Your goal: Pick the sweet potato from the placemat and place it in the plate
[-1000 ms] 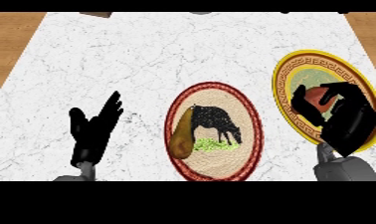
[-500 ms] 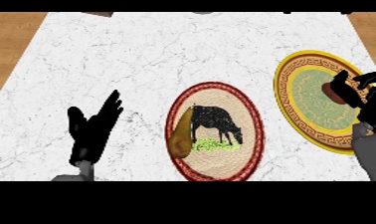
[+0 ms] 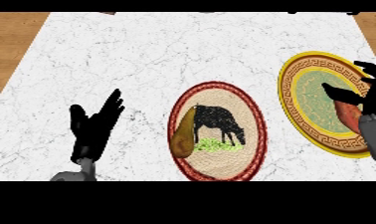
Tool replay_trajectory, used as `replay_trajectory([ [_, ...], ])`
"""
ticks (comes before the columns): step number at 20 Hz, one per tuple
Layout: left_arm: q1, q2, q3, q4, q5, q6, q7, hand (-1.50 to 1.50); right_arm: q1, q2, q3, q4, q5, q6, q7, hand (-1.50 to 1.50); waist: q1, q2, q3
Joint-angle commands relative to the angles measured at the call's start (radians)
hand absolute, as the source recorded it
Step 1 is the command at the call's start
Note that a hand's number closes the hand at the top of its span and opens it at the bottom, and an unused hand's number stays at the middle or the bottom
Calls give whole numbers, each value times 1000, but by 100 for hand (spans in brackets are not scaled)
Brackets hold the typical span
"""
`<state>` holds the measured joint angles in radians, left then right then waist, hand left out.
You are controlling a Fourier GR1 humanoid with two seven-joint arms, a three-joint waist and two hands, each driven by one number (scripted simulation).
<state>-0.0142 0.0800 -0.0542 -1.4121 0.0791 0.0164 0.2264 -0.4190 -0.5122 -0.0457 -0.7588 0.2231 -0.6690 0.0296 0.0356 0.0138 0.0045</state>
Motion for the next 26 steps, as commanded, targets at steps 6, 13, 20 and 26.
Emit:
replay_trajectory([
  [6,10,18,30,-21,14,-2,3,0,-67,12,-269,106,-266,135,-471,-150,-17,-4,1],
  [13,55,7,12,-95,13,4,40,0,-29,45,-402,207,-401,253,-613,-150,-25,-12,-3],
  [20,47,-30,-7,-3,-37,36,-32,0,228,-34,-402,70,-480,613,-636,-150,-52,-18,-5],
  [26,55,32,43,-31,9,-31,-12,0,421,7,-361,-159,-490,664,-593,-150,-46,-17,-6],
])
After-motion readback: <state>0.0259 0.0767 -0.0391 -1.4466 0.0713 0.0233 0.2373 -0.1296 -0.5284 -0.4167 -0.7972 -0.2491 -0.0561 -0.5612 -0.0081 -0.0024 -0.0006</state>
